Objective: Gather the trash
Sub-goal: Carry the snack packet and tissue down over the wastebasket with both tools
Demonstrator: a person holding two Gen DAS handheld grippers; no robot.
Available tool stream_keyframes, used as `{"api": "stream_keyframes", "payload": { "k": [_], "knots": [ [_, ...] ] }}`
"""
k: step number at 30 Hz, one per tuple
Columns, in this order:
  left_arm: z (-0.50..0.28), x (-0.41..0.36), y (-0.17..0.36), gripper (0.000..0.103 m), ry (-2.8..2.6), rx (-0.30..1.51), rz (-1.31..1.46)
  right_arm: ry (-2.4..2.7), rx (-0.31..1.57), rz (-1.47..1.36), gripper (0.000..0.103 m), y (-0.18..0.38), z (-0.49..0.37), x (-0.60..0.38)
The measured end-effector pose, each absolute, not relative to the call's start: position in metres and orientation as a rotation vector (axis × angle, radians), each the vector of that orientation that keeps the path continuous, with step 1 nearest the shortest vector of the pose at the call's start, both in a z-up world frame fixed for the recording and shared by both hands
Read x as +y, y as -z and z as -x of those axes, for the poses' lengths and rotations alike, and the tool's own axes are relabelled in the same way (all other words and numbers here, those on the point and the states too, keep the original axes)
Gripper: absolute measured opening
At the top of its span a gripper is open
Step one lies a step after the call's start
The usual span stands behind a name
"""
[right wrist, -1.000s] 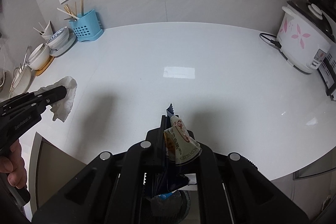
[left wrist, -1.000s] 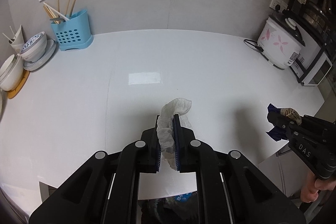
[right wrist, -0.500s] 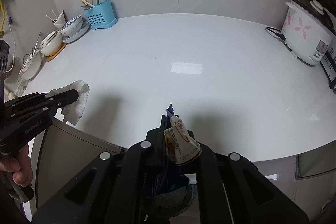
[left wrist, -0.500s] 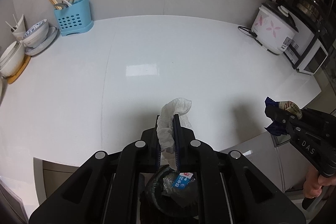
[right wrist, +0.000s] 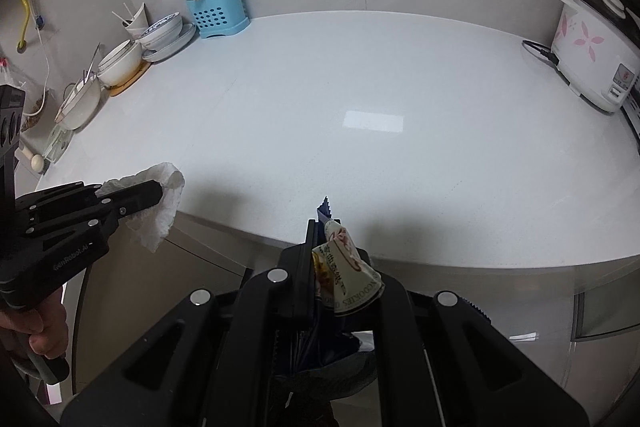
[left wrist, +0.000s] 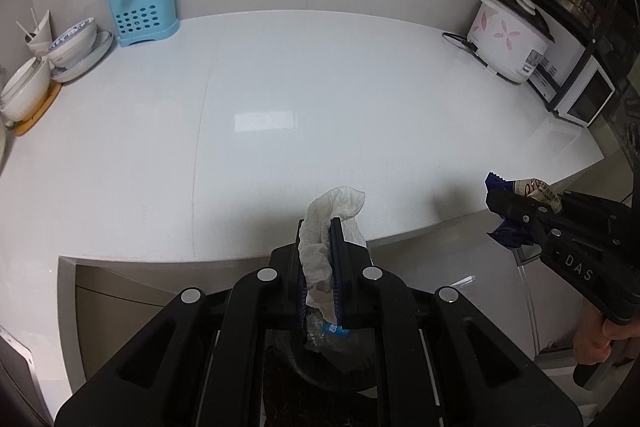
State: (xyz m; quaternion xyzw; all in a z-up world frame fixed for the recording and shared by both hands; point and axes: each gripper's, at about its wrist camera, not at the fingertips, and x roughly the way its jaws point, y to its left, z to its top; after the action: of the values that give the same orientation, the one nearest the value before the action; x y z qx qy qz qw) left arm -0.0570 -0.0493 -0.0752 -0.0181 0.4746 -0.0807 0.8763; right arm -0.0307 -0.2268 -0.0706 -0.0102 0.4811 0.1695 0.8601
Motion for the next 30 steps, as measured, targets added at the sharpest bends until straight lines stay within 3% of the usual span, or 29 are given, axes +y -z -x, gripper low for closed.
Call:
{"api": "stream_keyframes", "payload": {
  "k": [15,30],
  "knots": [
    [0.101,-0.06,0.126,0.009,0.202,1.039,0.005,-0.47,1.08,0.063,0.005,0.114,0.087,-0.207],
    [0.105,-0.072,0.202,0.009,0.191,1.124,-0.018,-0.485,1.177,0.055,0.005,0.177,0.091,-0.203]
  ]
}}
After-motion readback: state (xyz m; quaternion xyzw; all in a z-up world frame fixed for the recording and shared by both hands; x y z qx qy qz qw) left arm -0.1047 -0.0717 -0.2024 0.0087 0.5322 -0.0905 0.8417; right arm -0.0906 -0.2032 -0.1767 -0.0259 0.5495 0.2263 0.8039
